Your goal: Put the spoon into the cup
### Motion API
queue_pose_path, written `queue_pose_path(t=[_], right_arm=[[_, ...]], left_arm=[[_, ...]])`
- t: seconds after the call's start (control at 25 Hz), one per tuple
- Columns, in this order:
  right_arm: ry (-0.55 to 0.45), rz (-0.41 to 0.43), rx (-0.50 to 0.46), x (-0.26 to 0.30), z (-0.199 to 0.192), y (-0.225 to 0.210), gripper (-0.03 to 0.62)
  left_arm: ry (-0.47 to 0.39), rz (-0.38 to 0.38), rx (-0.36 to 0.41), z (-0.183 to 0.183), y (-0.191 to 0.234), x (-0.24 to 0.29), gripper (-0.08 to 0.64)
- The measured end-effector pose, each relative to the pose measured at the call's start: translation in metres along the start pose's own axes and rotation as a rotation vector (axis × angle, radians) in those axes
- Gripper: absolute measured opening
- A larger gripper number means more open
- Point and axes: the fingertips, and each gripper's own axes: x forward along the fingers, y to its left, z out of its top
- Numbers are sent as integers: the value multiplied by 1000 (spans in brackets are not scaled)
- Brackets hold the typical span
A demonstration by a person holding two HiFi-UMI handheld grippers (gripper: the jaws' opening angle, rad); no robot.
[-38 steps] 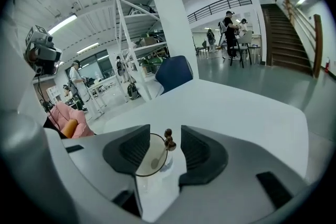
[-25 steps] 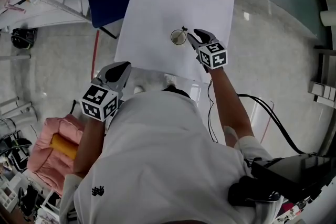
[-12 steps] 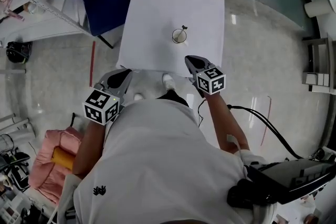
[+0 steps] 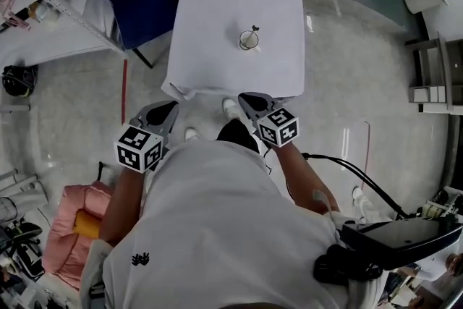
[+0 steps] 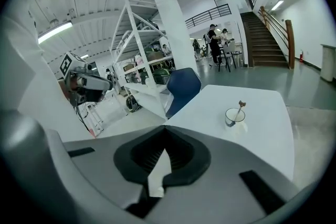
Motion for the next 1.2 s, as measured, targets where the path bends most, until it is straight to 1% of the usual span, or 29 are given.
queue_pose_path(t=[0.24, 0.44, 0.6, 0.84, 1.2], right_arm=[[18, 21, -36, -4, -10, 44, 9], [1, 25, -42, -4, -5, 65, 8], [2, 34, -67, -4, -3, 83, 8], [9, 41, -80, -9, -7, 100, 8], [13, 50, -119, -3, 3, 115, 8]], left_arm=[[-2, -28, 4, -18, -8, -17, 11], [9, -51, 20, -29, -14, -30, 11], [24, -54, 23, -39, -15, -39, 11], [9, -63, 27, -40, -22, -47, 11], [6, -36, 12, -49, -10, -67, 11]])
